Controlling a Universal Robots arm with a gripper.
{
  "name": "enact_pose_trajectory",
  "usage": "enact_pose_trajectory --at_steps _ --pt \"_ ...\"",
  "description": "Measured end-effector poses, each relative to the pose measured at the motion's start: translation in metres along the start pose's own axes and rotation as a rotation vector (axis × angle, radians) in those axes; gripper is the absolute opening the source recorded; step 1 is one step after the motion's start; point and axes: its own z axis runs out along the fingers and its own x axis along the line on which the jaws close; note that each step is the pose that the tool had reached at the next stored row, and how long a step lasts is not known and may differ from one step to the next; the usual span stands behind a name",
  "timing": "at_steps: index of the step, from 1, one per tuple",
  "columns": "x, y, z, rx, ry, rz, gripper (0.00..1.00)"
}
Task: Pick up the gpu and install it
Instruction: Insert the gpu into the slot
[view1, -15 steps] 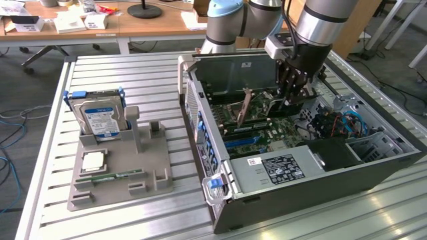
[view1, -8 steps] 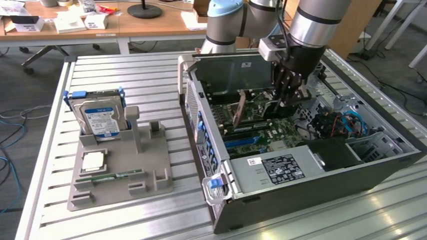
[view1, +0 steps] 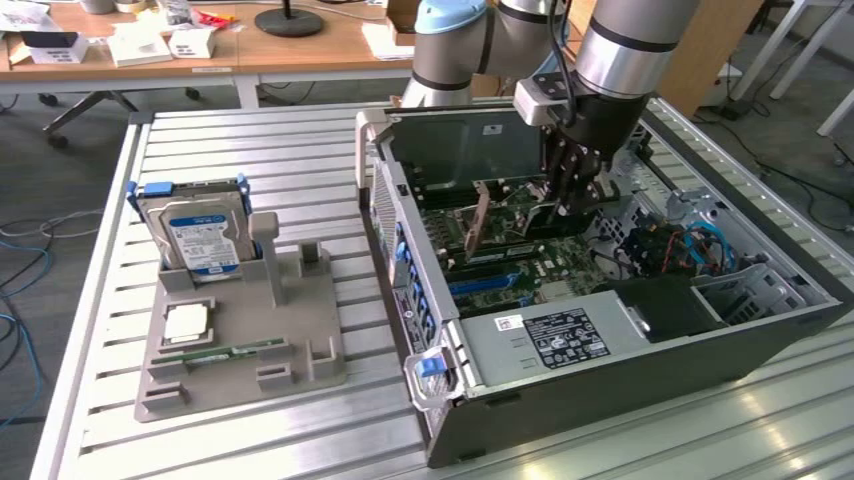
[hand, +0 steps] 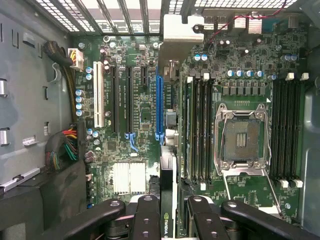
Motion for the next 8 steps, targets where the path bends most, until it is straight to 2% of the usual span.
enact_pose_trajectory --at_steps 8 --pt "0.0 0.0001 0.0 0.0 0.0 0.0 0.26"
